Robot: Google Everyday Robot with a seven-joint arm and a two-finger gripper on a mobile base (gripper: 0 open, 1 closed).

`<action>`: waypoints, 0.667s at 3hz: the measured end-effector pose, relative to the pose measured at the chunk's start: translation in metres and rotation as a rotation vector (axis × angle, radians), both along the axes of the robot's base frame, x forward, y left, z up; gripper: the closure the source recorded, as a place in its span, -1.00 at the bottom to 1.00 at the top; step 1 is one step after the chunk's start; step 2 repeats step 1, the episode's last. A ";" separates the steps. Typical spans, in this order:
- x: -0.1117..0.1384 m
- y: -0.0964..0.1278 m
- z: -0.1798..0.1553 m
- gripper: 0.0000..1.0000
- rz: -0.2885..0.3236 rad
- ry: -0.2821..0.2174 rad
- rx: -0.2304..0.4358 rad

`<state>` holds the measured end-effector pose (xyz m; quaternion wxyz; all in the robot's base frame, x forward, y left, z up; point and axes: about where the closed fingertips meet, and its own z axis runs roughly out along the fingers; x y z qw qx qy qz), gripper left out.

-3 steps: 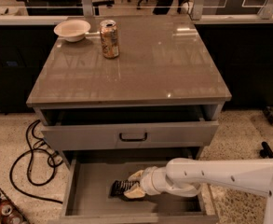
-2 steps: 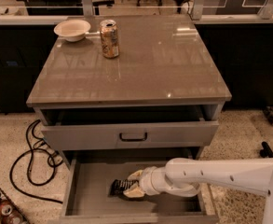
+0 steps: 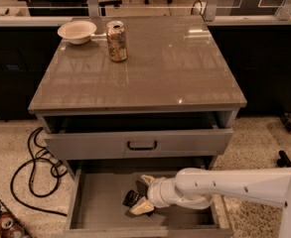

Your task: Place rxbar chocolate into middle drawer

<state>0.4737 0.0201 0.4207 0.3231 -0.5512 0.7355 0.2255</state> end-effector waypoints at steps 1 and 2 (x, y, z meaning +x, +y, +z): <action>0.000 0.000 0.000 -1.00 0.000 0.000 0.000; 0.000 0.000 0.000 -1.00 0.000 0.000 0.000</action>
Offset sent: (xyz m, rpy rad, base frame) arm 0.0000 0.0000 0.0000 0.0000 0.0000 0.0000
